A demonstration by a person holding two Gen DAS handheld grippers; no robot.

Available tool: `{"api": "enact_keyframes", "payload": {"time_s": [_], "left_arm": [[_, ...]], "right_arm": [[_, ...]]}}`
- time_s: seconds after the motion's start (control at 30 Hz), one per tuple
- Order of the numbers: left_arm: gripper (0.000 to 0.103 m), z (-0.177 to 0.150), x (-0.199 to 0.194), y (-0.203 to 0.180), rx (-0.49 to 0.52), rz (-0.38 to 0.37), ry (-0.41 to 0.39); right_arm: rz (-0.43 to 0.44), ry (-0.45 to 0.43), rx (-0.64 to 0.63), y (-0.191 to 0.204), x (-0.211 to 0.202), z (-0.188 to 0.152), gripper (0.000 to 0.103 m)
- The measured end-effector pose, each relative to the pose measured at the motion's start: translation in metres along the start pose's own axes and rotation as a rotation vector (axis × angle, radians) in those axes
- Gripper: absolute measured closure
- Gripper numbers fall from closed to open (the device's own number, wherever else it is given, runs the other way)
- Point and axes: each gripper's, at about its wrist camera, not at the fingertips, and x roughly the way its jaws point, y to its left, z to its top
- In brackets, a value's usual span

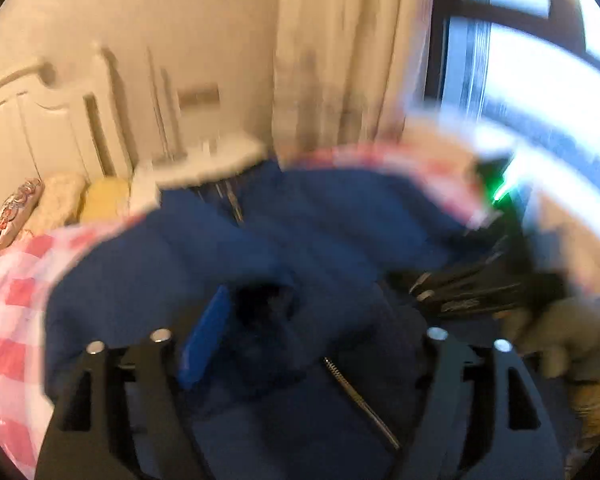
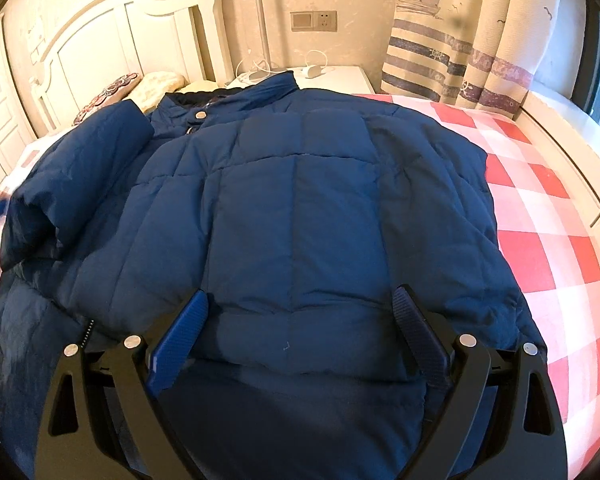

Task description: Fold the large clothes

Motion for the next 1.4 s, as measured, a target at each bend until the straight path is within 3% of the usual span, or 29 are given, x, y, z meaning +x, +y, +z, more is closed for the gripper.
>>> {"api": "enact_keyframes", "payload": {"time_s": [0.03, 0.07, 0.13, 0.2, 0.23, 0.27, 0.37, 0.5, 0.7, 0.8, 0.9, 1.07, 1.23, 1.33, 1.4], "left_arm": [[0.012, 0.000, -0.017, 0.012, -0.031, 0.012, -0.054], [0.008, 0.000, -0.035, 0.030, -0.070, 0.049, -0.099], [0.008, -0.007, -0.052, 0.066, -0.150, 0.222, -0.117], [0.008, -0.016, -0.049, 0.101, -0.220, 0.463, -0.047], [0.010, -0.026, -0.040, 0.127, -0.284, 0.605, 0.036], [0.013, -0.032, -0.036, 0.143, -0.332, 0.641, 0.079], [0.014, -0.051, -0.019, 0.166, -0.427, 0.630, 0.127], [0.013, -0.075, 0.036, 0.161, -0.328, 0.678, 0.271], [0.007, -0.088, 0.033, 0.177, -0.415, 0.629, 0.252], [0.006, -0.091, 0.022, 0.173, -0.437, 0.614, 0.246], [0.005, -0.089, 0.019, 0.171, -0.442, 0.611, 0.245], [0.004, -0.090, 0.016, 0.173, -0.457, 0.603, 0.239], [0.003, -0.092, 0.015, 0.176, -0.480, 0.587, 0.237], [0.003, -0.092, 0.015, 0.176, -0.481, 0.586, 0.237], [0.003, -0.092, 0.015, 0.176, -0.482, 0.584, 0.237]], "right_arm": [[0.001, -0.001, 0.001, 0.000, 0.000, 0.000, 0.013], [0.002, -0.002, 0.001, 0.000, 0.000, 0.000, 0.013], [-0.001, 0.000, -0.001, 0.000, 0.000, 0.000, 0.013], [-0.005, 0.001, -0.004, 0.000, 0.000, 0.000, 0.013], [-0.007, 0.001, -0.005, 0.000, 0.000, 0.000, 0.013], [-0.009, 0.002, -0.007, 0.000, 0.000, 0.000, 0.013], [-0.014, 0.003, -0.010, 0.001, 0.001, 0.001, 0.013], [-0.021, 0.004, -0.015, 0.002, 0.001, 0.001, 0.013], [-0.086, -0.031, -0.054, 0.011, -0.004, -0.001, 0.014], [-0.157, -0.154, -0.199, 0.042, -0.027, -0.006, 0.014], [-0.117, -0.245, -0.405, 0.096, -0.046, -0.013, 0.013], [-0.036, -0.263, -0.707, 0.184, -0.039, -0.019, 0.013], [-0.015, -0.314, -0.889, 0.234, -0.026, -0.019, 0.015], [0.003, -0.285, -0.945, 0.248, -0.021, -0.019, 0.024], [0.054, -0.245, -0.954, 0.246, -0.019, -0.015, 0.058]]}}
